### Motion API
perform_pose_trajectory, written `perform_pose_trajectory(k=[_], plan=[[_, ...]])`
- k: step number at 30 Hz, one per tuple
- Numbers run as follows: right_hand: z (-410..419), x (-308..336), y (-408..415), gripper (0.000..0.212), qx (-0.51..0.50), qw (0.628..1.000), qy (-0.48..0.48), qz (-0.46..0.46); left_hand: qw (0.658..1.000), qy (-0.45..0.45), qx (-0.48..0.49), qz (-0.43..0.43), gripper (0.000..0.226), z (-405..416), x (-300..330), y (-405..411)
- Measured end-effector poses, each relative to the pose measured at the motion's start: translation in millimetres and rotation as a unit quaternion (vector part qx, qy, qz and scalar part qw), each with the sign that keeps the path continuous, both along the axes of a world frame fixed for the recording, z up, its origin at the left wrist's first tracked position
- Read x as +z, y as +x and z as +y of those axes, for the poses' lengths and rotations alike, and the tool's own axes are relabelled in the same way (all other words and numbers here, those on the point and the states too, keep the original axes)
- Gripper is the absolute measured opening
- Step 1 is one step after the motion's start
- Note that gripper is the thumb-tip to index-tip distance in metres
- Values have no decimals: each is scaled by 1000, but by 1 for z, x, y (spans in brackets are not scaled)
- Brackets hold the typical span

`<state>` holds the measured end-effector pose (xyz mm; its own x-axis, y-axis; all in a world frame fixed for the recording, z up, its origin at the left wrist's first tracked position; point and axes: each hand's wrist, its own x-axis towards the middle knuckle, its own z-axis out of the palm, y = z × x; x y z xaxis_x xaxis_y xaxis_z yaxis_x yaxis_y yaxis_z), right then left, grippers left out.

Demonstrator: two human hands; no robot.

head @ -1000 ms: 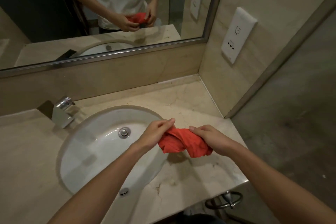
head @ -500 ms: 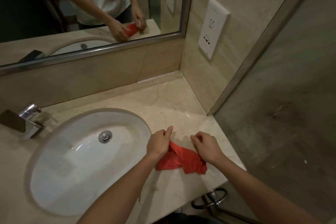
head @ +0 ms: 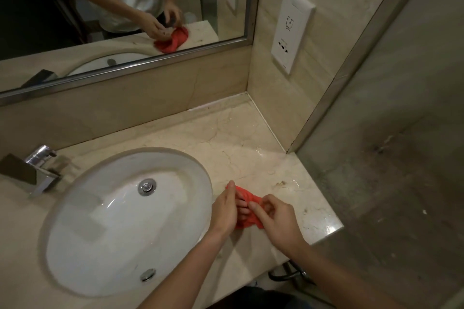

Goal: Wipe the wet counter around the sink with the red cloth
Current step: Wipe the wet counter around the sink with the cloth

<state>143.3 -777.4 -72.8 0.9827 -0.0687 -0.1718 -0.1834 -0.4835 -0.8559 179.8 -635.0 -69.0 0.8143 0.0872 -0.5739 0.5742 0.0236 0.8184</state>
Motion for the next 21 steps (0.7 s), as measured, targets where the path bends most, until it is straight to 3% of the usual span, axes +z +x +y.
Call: perform_pose_trajectory(k=[3, 5, 12, 17, 21], plan=[[2, 2, -15, 58, 38, 993, 71, 81, 1000, -7, -4, 2, 59, -5, -4, 1], [0, 1, -20, 65, 57, 995, 47, 69, 999, -32, -7, -1, 61, -6, -4, 8], [-17, 8, 13, 21, 44, 996, -30, -70, 995, -97, -24, -16, 57, 2, 10, 23], [-34, -10, 30, 32, 128, 972, -180, -86, 996, -91, -13, 0, 55, 11, -2, 7], [-49, -18, 19, 43, 158, 961, -211, -80, 996, -23, -81, -34, 45, 17, -10, -7]])
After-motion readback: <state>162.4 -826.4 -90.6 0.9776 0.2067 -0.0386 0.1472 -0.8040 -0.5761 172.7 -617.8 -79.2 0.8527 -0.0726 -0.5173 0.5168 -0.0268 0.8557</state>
